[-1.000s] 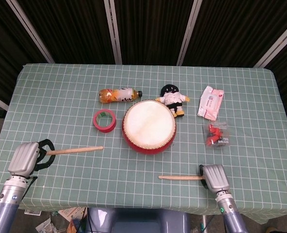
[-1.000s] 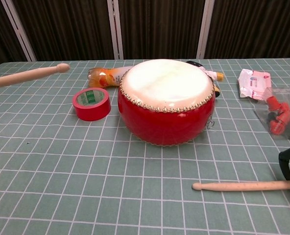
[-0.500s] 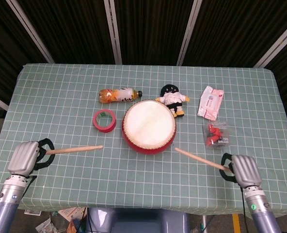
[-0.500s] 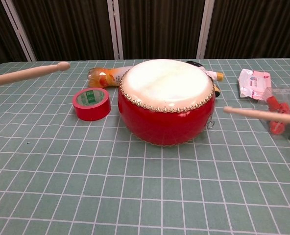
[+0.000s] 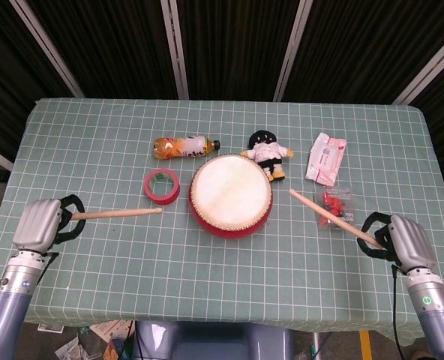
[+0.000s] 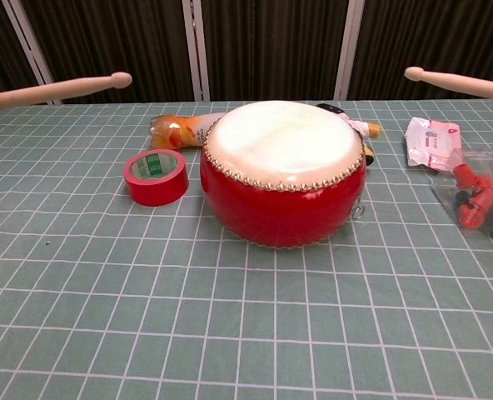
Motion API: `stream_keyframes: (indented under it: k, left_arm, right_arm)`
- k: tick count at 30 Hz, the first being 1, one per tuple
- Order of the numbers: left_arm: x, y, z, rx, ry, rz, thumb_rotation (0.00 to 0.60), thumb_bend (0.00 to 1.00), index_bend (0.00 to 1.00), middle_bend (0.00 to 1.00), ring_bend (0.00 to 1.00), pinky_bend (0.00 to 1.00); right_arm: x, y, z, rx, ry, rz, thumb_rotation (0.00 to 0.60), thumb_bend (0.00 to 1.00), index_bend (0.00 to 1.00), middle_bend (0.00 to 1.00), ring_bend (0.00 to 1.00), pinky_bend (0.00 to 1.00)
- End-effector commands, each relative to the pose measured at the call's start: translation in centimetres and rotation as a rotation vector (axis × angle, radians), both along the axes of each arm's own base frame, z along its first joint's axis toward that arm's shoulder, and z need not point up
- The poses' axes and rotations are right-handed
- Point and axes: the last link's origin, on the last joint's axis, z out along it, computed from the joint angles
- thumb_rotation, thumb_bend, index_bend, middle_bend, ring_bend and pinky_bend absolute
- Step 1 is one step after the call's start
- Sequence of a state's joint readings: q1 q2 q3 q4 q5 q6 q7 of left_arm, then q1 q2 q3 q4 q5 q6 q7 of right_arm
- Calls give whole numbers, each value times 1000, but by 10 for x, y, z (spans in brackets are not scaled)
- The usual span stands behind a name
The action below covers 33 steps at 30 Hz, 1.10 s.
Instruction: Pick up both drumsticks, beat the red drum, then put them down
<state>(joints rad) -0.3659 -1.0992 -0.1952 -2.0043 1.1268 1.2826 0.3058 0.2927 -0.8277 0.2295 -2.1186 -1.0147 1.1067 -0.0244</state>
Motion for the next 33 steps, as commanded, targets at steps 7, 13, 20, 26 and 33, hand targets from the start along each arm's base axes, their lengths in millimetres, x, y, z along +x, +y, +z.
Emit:
stream_keyframes:
  k: [7, 13, 20, 26, 33]
  left_arm:
    - [2, 14, 4, 12, -52, 34, 600, 553, 765, 1000, 1000, 1000]
    - [4, 14, 5, 0, -54, 32, 600, 553, 765, 1000, 1000, 1000]
    - [3, 14, 6, -10, -55, 41, 600, 554, 765, 1000, 1000, 1000]
    - [3, 14, 10, -4, -61, 41, 600, 553, 765, 1000, 1000, 1000]
    - [6, 13, 15, 4, -79, 38, 600, 553, 766, 1000, 1000, 1000]
  right_arm:
    - [31, -29, -23, 60, 45, 86, 600, 599, 1000, 1000, 1000, 1000]
    - [59, -51, -36, 75, 71, 132, 600, 599, 1000, 1000, 1000, 1000]
    - [96, -75, -20, 35, -42, 148, 600, 602, 1000, 1000, 1000, 1000]
    - [113, -85, 1, 15, -151, 162, 600, 610, 1000, 1000, 1000, 1000]
    - [103, -96, -26, 99, -79, 151, 600, 616, 1000, 1000, 1000, 1000]
